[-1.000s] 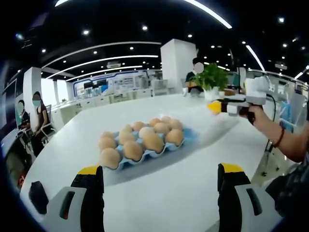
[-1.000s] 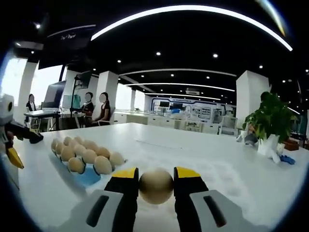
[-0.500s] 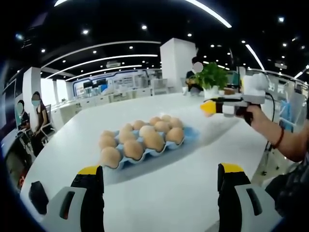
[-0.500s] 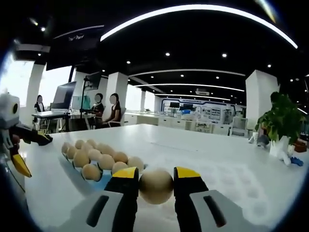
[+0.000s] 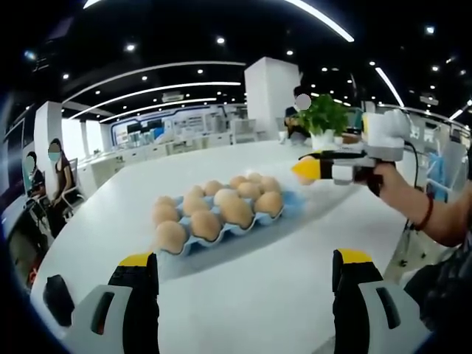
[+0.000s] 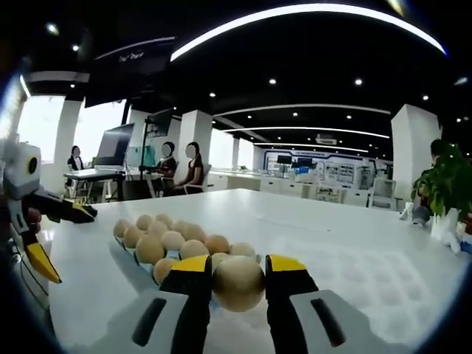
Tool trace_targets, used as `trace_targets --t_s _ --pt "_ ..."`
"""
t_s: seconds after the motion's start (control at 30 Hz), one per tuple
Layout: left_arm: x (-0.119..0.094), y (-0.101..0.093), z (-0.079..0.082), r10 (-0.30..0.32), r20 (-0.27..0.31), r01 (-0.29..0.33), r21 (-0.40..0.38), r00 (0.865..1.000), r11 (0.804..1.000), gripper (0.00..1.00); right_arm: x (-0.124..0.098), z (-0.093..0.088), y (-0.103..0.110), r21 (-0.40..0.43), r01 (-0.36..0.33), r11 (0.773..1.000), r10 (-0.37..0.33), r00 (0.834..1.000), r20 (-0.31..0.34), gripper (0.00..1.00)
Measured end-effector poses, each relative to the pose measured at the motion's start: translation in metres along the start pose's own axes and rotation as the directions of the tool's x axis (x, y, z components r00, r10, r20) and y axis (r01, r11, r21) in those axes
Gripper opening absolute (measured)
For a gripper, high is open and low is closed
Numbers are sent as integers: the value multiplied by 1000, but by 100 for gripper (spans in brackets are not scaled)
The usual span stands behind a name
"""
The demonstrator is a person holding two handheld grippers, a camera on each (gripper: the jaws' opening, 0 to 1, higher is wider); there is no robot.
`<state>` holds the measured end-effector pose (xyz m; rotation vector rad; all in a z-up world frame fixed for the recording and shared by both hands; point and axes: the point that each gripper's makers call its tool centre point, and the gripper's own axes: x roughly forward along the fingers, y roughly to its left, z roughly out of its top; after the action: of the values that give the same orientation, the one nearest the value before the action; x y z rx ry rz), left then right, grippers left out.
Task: Place the egg into an empty slot of the egg tray after lifting it from the table, then release the egg inside the slot.
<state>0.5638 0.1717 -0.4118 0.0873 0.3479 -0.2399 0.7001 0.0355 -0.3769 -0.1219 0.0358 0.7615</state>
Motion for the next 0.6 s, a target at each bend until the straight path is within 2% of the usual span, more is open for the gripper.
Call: trace_targets --t_s 0.4,0.6 --pt "-2 9 1 1 -4 -1 5 1000 1000 100 14 -7 29 64 -76 995 77 997 -11 29" --pt "-4 7 1 -1 -6 1 4 1000 1000 100 20 -15 33 74 -89 993 91 995 -32 29"
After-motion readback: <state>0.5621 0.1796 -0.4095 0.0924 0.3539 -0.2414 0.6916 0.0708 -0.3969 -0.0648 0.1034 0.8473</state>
